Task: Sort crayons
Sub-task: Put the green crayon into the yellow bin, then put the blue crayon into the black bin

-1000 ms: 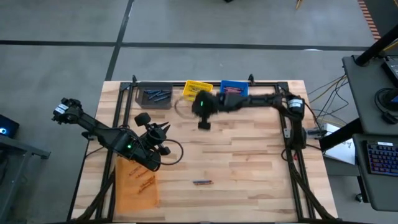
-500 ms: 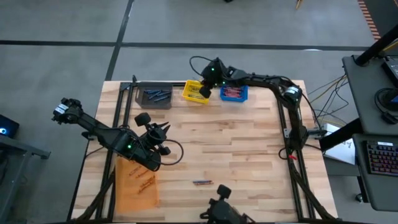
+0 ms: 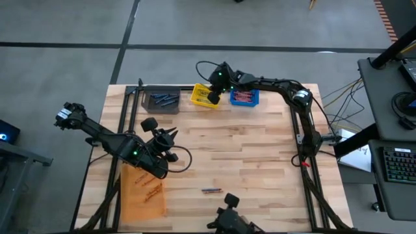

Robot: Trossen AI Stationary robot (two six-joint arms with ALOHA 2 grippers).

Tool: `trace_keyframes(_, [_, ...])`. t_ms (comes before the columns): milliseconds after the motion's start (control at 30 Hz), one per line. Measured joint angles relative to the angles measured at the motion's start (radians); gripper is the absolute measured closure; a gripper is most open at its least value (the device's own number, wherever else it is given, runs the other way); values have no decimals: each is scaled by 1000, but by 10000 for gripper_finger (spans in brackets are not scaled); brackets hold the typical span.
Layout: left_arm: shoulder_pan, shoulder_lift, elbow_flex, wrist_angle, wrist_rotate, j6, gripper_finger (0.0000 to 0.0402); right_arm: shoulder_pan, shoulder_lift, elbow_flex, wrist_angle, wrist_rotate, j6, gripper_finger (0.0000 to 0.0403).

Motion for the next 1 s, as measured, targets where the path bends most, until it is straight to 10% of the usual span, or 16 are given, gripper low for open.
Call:
trace_keyframes(500, [1, 0, 0, 23, 11, 0, 363, 9, -45, 37, -120, -68, 69, 280])
trace_keyframes(767, [0, 3, 0, 91, 212, 33, 363, 55, -176, 85, -487, -375, 216, 294])
trace_keyframes(1000, [0, 3, -49, 247, 396, 55, 363, 288, -327, -15, -611, -411, 226, 316])
